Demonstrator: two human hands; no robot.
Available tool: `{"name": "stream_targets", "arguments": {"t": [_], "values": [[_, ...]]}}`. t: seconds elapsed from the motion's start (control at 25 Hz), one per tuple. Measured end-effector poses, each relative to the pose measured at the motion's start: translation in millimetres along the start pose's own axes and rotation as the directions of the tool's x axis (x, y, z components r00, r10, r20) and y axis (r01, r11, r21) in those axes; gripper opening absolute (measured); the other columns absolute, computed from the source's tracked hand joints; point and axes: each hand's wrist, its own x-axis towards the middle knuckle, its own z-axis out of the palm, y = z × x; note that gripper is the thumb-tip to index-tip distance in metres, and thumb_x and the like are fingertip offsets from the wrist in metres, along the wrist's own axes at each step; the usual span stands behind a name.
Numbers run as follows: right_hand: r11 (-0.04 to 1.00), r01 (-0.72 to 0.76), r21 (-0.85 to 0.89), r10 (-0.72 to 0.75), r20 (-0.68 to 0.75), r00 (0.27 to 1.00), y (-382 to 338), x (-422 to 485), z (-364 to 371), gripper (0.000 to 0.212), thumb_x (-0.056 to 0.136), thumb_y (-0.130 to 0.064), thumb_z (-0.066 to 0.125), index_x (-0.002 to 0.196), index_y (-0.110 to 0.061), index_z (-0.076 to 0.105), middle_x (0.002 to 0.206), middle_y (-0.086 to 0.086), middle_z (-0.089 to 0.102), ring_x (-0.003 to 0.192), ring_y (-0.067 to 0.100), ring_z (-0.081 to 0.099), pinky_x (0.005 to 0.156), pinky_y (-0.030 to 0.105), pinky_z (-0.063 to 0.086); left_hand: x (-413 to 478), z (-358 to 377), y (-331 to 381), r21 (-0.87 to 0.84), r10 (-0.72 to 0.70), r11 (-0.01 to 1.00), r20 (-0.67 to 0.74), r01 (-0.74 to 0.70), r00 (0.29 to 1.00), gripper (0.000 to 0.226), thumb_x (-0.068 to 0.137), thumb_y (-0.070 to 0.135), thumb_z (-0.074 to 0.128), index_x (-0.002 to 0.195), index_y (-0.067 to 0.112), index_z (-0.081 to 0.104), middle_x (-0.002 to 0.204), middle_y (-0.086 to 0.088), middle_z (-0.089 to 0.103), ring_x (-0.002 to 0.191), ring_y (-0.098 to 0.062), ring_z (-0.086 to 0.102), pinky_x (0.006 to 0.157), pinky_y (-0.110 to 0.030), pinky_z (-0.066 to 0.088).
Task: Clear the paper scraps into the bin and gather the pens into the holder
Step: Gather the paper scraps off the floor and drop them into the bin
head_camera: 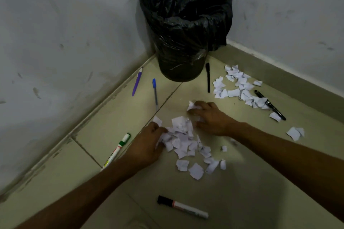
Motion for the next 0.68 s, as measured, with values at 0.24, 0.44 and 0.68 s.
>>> {"name": "stream_targets", "arguments": {"t": [0.24, 0.44, 0.68], "values": [[0.945, -0.319, 0.078, 0.31, 0.102, 0.945, 3, -65, -2, 0.112, 0.054, -0.089, 0.06, 0.147, -0.051, 0.012, 0.157, 0.011, 0.013, 0.142, 0.042, 0.018, 0.11, 0.055, 0.034, 22, -26, 7, 0.131, -0.169, 0.978, 0.048, 0.162, 0.984, 0.098, 0.065, 0.077, 0.06, 0.145, 0.034, 0.025, 0.144, -0.003, 0.031, 0.127, -0.023, 0.037, 0.092, -0.043, 0.049], [0.963, -0.266, 0.054, 0.253, 0.177, 0.951, -35, -95, 48, 0.127, 0.051, -0.071, 0.08, 0.149, -0.051, 0.001, 0.157, 0.004, -0.009, 0.143, 0.035, 0.008, 0.108, 0.049, 0.039, 28, 5, 27, 0.233, -0.052, 0.972, 0.267, -0.012, 0.962, 0.127, 0.048, 0.087, 0.062, 0.151, 0.038, 0.006, 0.159, -0.009, 0.006, 0.143, -0.03, 0.014, 0.105, -0.047, 0.038], [0.965, -0.173, 0.198, 0.204, -0.149, 0.967, -32, -57, 45, 0.116, 0.059, -0.056, 0.085, 0.15, -0.035, 0.017, 0.152, 0.012, 0.013, 0.133, 0.034, 0.032, 0.099, 0.043, 0.047, 33, 22, 36, 0.18, -0.003, 0.983, 0.185, -0.031, 0.983, 0.12, 0.057, 0.062, 0.079, 0.152, 0.031, 0.012, 0.15, -0.009, 0.018, 0.131, -0.028, 0.023, 0.084, -0.039, 0.05]]}}
